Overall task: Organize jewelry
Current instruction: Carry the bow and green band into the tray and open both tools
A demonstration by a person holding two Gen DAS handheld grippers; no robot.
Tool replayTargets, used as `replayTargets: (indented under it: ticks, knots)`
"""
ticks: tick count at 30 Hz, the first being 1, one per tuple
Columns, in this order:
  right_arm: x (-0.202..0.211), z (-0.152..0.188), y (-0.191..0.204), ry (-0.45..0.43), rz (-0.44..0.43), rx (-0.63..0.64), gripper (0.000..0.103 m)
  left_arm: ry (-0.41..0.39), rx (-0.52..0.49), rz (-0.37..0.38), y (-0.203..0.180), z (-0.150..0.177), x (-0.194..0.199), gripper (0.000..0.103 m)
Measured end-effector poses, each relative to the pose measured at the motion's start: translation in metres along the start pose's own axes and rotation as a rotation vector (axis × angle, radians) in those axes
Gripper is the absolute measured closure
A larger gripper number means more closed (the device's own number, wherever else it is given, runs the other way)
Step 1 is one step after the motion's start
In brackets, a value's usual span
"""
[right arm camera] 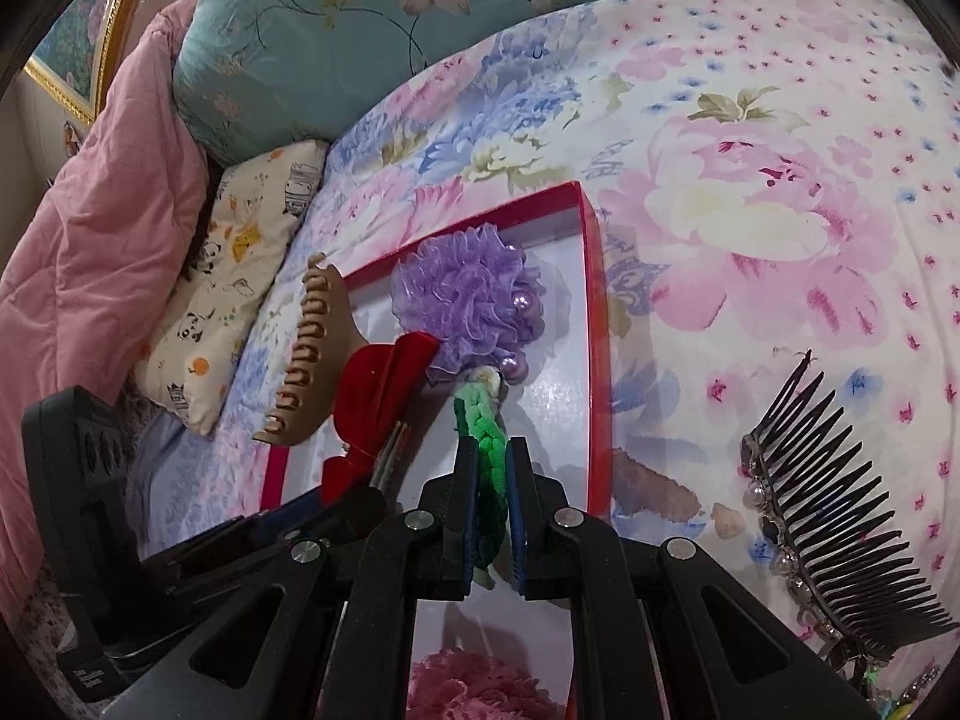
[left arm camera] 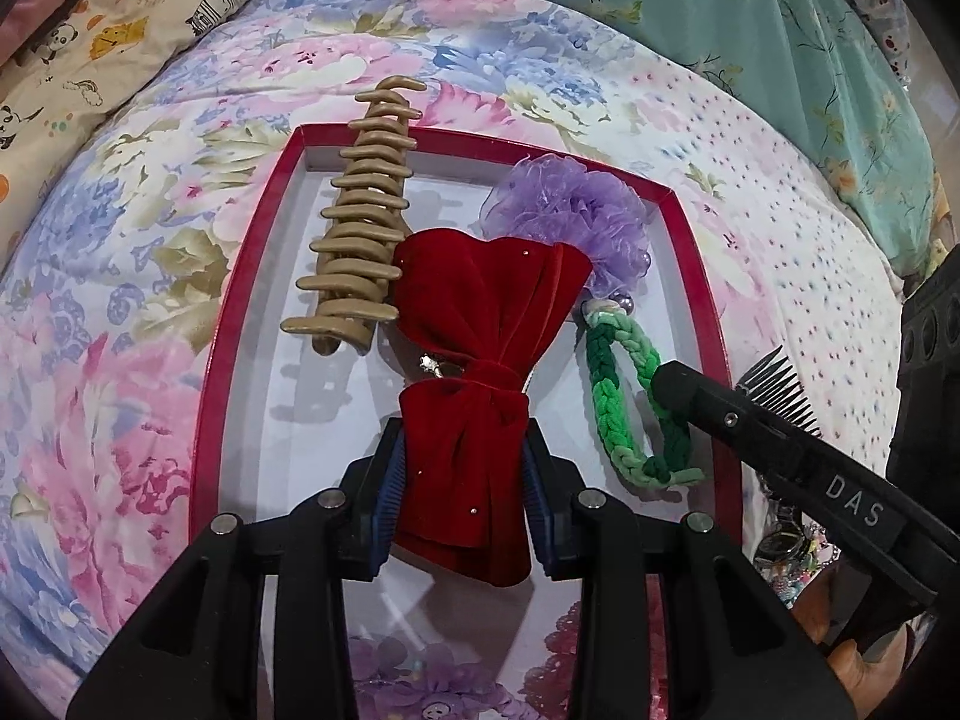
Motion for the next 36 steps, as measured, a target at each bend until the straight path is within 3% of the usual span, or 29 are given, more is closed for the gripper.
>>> replayTargets:
  ticks: [14,18,29,36]
  knots:
    - [0.002,0.000,-0.003,0.017,-0.010,-0.015,0.086,0.015,-0.001,-0.028,-0.002,0.000,-0.001,0.056]
    - [0.007,0.001,0.000,0.009,-0.025,-0.009,0.075,0.009,-0.002,-0.041,-0.004,0.002,0.004,0.043]
    - [0.044,0.009,-0.004,-0.042,-0.031,-0.007,0.073,-0.002,-0.011,-0.028,-0.011,0.014,0.018,0.043]
    - [0.081,0.028,-0.030,-0.085,-0.021,-0.042,0.069,-0.019,-0.025,0.009,-0.025,0.024,0.035,0.042]
Point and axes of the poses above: each gripper's, at about its wrist camera, not at the fingertips, and x roughly against the way its jaws point, y to its left, z to its underside, the point moved 3 cm from there along -x, roughly the way its jaws point, and after that the axes turned 15 degrees about y, right-handed, at the moved point
